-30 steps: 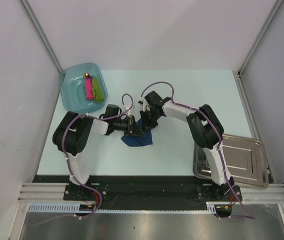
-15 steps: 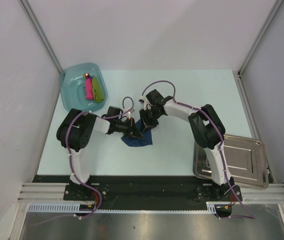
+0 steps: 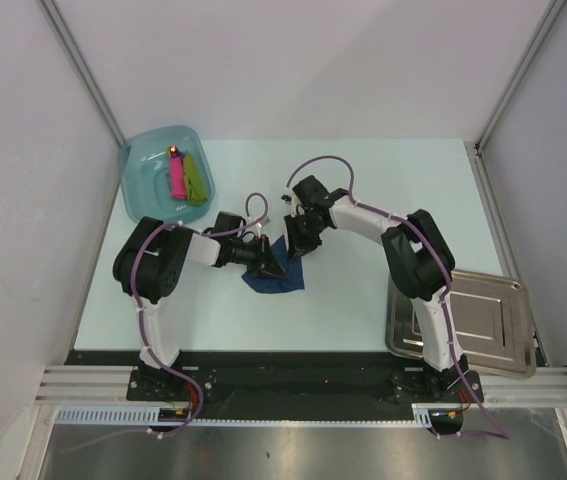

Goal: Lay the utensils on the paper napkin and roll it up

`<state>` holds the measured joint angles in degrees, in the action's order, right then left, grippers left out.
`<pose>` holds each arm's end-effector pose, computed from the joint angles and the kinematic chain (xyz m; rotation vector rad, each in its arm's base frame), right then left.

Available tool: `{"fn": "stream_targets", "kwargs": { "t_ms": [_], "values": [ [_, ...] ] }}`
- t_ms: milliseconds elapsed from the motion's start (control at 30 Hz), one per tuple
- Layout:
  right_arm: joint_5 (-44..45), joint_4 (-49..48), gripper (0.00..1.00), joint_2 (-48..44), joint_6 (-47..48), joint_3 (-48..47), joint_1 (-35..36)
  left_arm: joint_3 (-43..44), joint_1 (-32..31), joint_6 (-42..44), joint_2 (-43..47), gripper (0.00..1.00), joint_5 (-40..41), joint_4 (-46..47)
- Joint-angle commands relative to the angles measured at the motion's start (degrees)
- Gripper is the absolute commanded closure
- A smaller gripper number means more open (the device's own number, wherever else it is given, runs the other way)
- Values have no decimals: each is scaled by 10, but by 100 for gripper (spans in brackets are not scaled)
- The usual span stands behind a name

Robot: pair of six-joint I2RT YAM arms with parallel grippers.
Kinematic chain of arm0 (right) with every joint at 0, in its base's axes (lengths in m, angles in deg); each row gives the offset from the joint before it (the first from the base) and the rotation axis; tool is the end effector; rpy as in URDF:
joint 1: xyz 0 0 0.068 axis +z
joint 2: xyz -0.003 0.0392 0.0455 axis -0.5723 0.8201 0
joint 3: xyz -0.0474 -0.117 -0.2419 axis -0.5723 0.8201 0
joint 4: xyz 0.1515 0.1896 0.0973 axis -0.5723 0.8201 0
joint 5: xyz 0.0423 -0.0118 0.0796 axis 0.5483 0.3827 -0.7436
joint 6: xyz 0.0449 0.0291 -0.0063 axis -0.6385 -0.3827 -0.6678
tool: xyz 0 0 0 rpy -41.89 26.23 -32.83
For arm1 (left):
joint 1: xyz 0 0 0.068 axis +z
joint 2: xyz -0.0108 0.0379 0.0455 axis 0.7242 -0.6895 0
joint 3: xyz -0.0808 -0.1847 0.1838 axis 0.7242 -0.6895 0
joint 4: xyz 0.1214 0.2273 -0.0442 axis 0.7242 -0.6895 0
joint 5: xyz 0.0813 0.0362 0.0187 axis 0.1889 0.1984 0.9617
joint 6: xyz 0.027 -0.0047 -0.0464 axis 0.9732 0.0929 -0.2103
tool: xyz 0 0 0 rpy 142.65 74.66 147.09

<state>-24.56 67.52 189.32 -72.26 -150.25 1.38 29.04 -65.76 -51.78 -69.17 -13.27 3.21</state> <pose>0.3562 0.2778 0.1672 -0.6133 2.7464 0.7605 0.3146 -0.1407 0.0861 0.1454 2.5772 -1.5180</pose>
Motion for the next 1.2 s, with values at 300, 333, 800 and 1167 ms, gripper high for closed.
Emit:
{"fn": "stream_targets", "kwargs": {
  "t_ms": [300,333,800,1167],
  "values": [
    [-27,-30,88,12,-1,-25,8,-4,0,48,-25,97,80,-30],
    [-26,-30,88,13,0,-27,9,-4,0,51,-25,97,80,-31],
    [15,-28,92,64,27,2,4,-20,12,33,3,87,48,10],
    [2,-36,93,65,21,28,-2,-31,-19,68,93,76,-13,18]
  ]
}}
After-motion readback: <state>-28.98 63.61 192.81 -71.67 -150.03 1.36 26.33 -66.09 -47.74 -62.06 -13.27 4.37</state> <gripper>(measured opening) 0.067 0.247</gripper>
